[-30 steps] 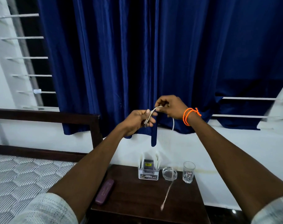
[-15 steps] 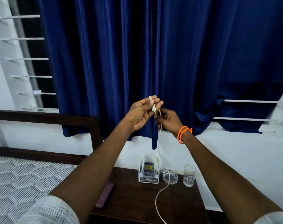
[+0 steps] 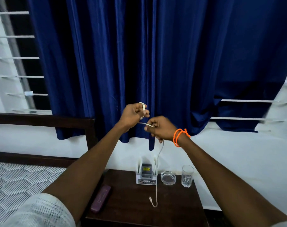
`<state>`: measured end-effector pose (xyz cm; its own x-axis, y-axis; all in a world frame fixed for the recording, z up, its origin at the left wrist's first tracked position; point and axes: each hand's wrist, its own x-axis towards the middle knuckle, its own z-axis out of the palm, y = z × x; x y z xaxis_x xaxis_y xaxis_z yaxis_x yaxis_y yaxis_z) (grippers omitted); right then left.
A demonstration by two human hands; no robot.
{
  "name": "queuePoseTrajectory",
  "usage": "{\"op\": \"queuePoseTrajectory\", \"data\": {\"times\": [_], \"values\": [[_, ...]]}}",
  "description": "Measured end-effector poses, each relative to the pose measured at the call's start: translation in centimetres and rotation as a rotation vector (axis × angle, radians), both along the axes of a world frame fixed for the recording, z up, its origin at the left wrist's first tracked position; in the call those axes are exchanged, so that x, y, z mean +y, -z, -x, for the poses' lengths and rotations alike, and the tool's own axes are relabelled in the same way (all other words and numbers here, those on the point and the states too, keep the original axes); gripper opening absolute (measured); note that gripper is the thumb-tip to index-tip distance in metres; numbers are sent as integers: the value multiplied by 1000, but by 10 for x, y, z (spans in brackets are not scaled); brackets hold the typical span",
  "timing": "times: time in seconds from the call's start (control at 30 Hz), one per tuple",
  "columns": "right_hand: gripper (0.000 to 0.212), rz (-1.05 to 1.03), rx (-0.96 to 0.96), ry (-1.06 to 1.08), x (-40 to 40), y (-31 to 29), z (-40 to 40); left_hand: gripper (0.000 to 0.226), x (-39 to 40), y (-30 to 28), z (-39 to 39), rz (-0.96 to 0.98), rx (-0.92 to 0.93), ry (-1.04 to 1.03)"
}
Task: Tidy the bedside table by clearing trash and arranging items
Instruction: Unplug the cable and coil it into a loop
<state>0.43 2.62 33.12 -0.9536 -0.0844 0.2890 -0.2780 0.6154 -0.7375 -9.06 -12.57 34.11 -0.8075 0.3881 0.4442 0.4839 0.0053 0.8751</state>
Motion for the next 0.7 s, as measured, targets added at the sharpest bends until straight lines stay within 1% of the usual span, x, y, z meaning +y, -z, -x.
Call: {"op": "queuePoseTrajectory", "data": {"times": [0.03, 0.1, 0.2, 0.27, 0.4, 0.47, 0.57, 0.7], "values": [[16, -27, 36, 16, 4, -6, 0, 22, -3, 2, -1, 68, 14, 7], [11, -80, 90, 38, 11, -16, 1, 18, -7, 5, -4, 145, 13, 32], [5, -136, 134, 57, 19, -30, 1, 13, -6, 8, -11, 189, -45, 126], [8, -157, 164, 71, 24, -39, 4, 17, -4, 10, -12, 197, -108, 194], [15, -120, 232, 91, 35, -54, 8, 25, -3, 7, -14, 63, -323, 321], [14, -85, 254, 87, 40, -59, 9, 30, -2, 3, -18, -19, -403, 383], [12, 2, 255, 68, 43, -59, 14, 30, 0, -5, -25, -109, -473, 479], [12, 128, 265, 33, 47, -52, 20, 33, -1, -11, -29, -176, -526, 555]]}}
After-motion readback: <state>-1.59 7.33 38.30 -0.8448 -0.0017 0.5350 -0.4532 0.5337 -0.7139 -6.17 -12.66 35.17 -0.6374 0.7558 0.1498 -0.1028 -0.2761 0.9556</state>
